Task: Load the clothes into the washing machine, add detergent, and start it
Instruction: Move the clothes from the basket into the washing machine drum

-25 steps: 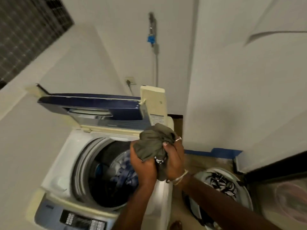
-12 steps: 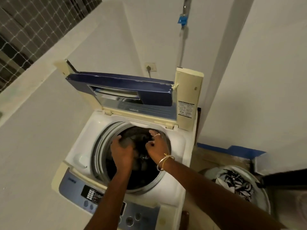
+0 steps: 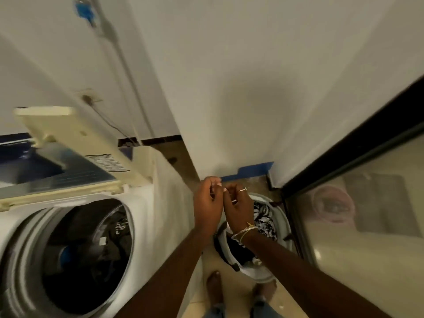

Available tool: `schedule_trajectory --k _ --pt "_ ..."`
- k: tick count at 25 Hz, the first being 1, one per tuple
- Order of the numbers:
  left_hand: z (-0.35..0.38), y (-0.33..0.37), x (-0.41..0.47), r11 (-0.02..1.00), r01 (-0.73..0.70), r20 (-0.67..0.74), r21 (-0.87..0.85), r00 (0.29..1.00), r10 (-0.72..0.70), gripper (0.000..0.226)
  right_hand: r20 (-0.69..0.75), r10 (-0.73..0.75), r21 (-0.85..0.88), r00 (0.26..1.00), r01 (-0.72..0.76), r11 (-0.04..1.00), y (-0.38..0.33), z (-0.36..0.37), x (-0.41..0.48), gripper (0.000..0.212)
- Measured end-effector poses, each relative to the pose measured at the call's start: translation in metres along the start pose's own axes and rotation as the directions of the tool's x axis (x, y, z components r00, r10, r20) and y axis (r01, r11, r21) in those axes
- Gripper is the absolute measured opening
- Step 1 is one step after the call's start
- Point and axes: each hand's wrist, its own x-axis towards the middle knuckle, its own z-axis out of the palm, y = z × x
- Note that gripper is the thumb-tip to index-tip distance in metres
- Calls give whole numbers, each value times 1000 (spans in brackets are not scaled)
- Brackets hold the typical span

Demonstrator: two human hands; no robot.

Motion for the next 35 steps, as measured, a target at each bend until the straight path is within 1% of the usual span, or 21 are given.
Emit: schedule_trajectory --k 3,6,8,10,12,14,15,16,17,18,20,21,22,24,26,28,29,30,32,34,35 --pt "73 -45 -6 984 157 195 85 966 -171 10 18 126 -134 992 -122 983 88 -34 19 3" --pt "127 -116 -20 942 245 257 228 918 -301 15 73 302 -317 950 -265 911 192 -49 30 18" --pt "155 -165 -33 895 317 297 315 862 -410 16 152 411 -487 899 -294 822 267 -53 37 35" --pt "179 -210 -42 854 357 343 380 803 -488 17 196 507 -592 839 -311 744 334 -55 45 55" --pt "200 -252 -46 825 423 392 375 734 -555 20 173 555 -635 814 -338 694 389 -54 57 78" --pt "217 -288 -49 786 495 426 370 662 -617 28 166 604 -628 779 -389 674 435 -46 70 104" --pt "223 -301 -48 771 527 426 358 642 -637 33 185 618 -638 764 -386 667 455 -40 75 112" --pt "230 -315 -48 766 550 423 334 639 -643 35 198 628 -670 753 -364 647 470 -33 79 114" --pt "233 -324 -49 775 551 426 311 648 -631 36 199 623 -713 756 -324 621 482 -28 81 107" --pt "234 -329 -50 789 537 433 298 661 -613 37 181 597 -752 781 -281 596 490 -24 82 90" --pt "231 -330 -50 816 493 443 303 685 -579 40 116 495 -794 861 -220 568 483 -26 83 51" --pt "226 -326 -51 834 464 458 299 697 -552 44 76 460 -781 885 -234 579 470 -29 82 40" --pt "220 -320 -52 850 433 480 300 701 -527 53 38 435 -735 900 -269 622 450 -35 78 33" --pt "204 -294 -51 876 361 537 319 693 -481 84 -3 367 -567 930 -304 766 393 -50 67 30" --pt "188 -261 -45 913 247 567 324 721 -397 118 -34 304 -299 952 -300 906 332 -66 56 30" --pt "173 -222 -35 947 127 599 295 747 -287 132 -40 279 -71 960 -281 957 269 -80 47 25" --pt "164 -198 -30 956 105 622 274 739 -259 131 -18 287 16 958 -287 958 237 -85 44 24" --pt "156 -173 -24 961 105 638 256 729 -250 122 14 282 89 959 -282 955 206 -87 44 24" --pt "135 -127 -15 963 131 641 236 723 -256 84 75 236 193 969 -246 950 148 -85 40 29" --pt "102 -83 -11 956 208 561 205 776 -289 43 89 190 279 978 -207 938 89 -77 37 29" --pt "85 -61 -10 950 288 502 121 808 -309 28 93 147 323 985 -170 931 61 -71 35 28"
